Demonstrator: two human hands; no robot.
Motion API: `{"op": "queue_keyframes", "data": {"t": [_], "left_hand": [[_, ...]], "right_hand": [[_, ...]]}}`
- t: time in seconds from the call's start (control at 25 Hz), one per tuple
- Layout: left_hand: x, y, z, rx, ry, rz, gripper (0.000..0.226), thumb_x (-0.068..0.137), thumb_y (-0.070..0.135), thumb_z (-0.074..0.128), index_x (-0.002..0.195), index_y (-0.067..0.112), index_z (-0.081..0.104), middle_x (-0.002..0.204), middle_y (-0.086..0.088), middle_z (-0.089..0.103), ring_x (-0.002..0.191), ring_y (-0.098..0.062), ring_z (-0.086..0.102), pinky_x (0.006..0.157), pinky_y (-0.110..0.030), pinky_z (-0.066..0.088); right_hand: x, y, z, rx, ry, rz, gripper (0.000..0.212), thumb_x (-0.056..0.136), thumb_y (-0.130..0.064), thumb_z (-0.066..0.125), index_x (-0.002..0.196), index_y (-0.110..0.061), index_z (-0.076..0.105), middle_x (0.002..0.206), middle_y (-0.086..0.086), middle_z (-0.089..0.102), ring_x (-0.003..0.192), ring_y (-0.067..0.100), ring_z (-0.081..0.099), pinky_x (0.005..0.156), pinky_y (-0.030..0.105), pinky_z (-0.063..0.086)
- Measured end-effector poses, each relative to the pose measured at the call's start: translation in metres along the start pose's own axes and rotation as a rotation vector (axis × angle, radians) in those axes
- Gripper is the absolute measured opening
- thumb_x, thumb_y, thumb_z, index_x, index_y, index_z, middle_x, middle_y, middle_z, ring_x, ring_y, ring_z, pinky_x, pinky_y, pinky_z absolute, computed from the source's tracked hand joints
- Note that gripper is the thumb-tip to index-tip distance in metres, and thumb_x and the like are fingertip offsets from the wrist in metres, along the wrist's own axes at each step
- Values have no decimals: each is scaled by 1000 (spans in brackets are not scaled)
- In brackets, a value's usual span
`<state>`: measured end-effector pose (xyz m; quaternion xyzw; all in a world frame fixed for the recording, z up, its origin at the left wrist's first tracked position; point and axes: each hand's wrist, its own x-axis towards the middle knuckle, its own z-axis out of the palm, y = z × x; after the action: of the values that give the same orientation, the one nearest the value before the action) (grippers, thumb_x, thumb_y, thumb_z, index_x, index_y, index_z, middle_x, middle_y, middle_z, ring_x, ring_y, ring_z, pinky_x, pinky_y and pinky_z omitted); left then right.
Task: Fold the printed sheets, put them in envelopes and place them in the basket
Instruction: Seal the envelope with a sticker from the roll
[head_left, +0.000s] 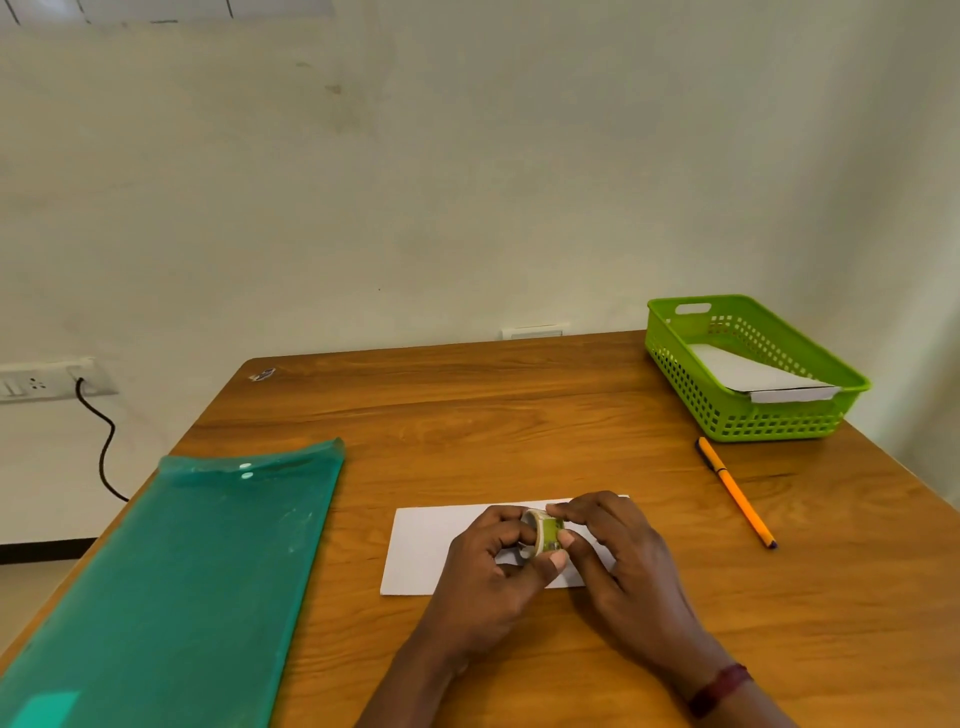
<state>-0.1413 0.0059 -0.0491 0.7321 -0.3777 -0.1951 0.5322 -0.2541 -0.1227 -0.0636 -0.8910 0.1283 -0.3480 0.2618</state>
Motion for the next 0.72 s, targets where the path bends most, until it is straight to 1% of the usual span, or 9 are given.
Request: {"op": "queue_keyframes", "data": {"t": [0.12,0.2,0.28,0.4,0.52,0.64,0.72], "left_hand": [[-1,2,1,18,3,9,18,84,32,74,101,25,75,111,19,60,103,6,53,75,-5,46],[-1,0,1,34,-4,9,20,85,34,73,102,25,76,112,20,59,104,2,54,76,-7,47],[0,-2,0,61,-11,24,20,86,35,72,103,26,76,113,21,59,105,0,55,78,-8,48],[-1,-3,1,52,-21,37,18,87,35,71,103,28,76,114,21,59,106,0,55,82,-11,50],[-1,-2,1,61,-27,40,21,87,35,71,105,27,75,114,21,59,107,-2,56,85,-17,53],[0,-4,1,40,-44,41,21,87,34,71,105,24,75,113,19,60,106,-4,57,85,-22,55],[0,-3,1,24,-44,37,17,88,32,70,103,24,76,111,18,61,104,-4,58,83,-20,54]], "right_hand": [[-1,-1,-1,25,39,2,24,91,-35,52,110,-29,66,106,-18,58,102,2,56,76,18,48],[-1,-2,-2,46,69,-4,22,89,-37,56,106,-29,68,103,-19,59,100,3,57,74,19,48],[1,-2,-2,60,94,-7,21,88,-40,59,101,-28,70,101,-19,60,99,3,58,75,22,48],[0,0,-1,84,128,-6,19,87,-40,61,96,-26,72,98,-17,61,96,3,59,76,28,49],[0,-1,-2,33,132,-19,20,89,-39,58,94,-24,71,97,-16,61,94,3,59,71,26,50],[0,-1,-1,-18,130,-35,19,91,-36,56,95,-23,69,97,-13,61,94,2,57,71,23,49],[0,-1,-1,-25,137,-44,17,92,-32,55,95,-22,68,98,-12,60,94,2,57,73,22,48]]}}
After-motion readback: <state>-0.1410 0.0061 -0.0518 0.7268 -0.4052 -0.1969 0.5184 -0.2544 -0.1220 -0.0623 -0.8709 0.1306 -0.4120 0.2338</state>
